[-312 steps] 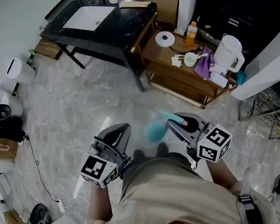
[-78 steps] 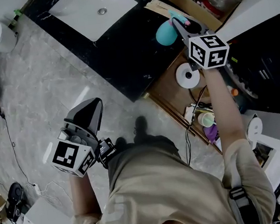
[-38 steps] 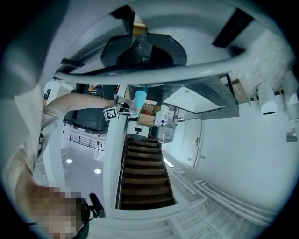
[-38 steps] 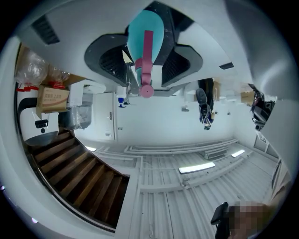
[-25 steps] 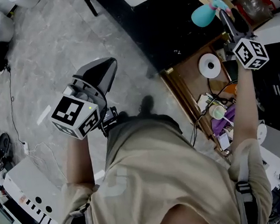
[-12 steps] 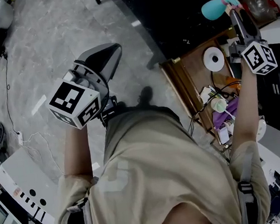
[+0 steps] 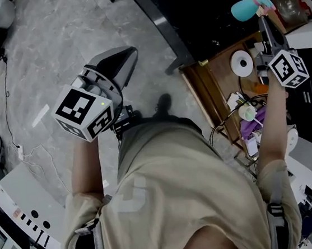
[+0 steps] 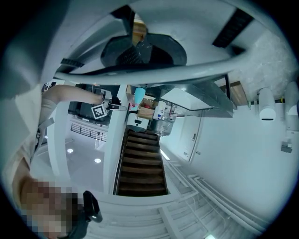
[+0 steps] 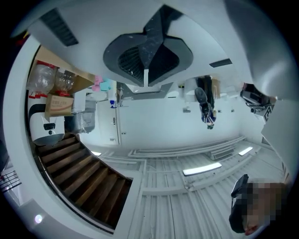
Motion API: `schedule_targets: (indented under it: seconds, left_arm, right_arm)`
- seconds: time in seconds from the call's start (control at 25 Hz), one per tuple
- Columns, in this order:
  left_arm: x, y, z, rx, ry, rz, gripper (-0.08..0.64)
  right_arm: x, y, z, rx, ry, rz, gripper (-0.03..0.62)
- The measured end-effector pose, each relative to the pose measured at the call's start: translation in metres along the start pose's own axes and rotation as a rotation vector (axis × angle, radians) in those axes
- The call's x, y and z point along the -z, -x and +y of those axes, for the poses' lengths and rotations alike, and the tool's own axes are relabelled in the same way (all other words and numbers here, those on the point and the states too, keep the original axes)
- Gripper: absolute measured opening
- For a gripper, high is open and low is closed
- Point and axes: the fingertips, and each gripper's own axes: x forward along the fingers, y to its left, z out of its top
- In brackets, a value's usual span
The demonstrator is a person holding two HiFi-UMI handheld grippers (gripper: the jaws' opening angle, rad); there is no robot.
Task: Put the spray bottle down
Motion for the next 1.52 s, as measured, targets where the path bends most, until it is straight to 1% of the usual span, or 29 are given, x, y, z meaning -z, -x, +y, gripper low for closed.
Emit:
schedule_targets:
  seconds: [0.12, 0.24, 0.44, 0.6, 0.92, 1.32, 1.52]
  left_arm:
    - [0.002, 0.007, 0.0, 0.019, 0.007, -0.006, 0.009]
    - [0.004, 0.013, 0.002, 0.034, 0.015, -0.014, 0.009]
    - [0.005, 0.025, 0.003, 0.043, 0.022, -0.029, 0.009]
    - [0.006, 0.036, 0.005, 0.045, 0.022, -0.036, 0.009]
    - [0.009, 0.059, 0.002, 0.053, 0.021, -0.046, 0.009]
    - [0.011, 0.086, -0.006, 0.086, -0.001, -0.055, 0.009]
    - [0.009, 0.099, -0.009, 0.107, -0.016, -0.066, 0.009]
  right_arm:
    - [0.004, 0.003, 0.019, -0.026, -0.039, 0.036, 0.037]
    - [-0.002, 0.004, 0.043, -0.057, -0.084, 0.042, 0.034]
    - [-0.002, 0.009, 0.09, -0.136, -0.07, 0.071, 0.034]
    - [0.001, 0.015, 0.12, -0.179, -0.081, 0.081, 0.034]
    - [0.0, 0.032, 0.177, -0.259, -0.091, 0.072, 0.034]
    - [0.001, 0.064, 0.257, -0.365, 0.015, 0.099, 0.034]
    - [0.005, 0.074, 0.294, -0.405, 0.09, 0.121, 0.034]
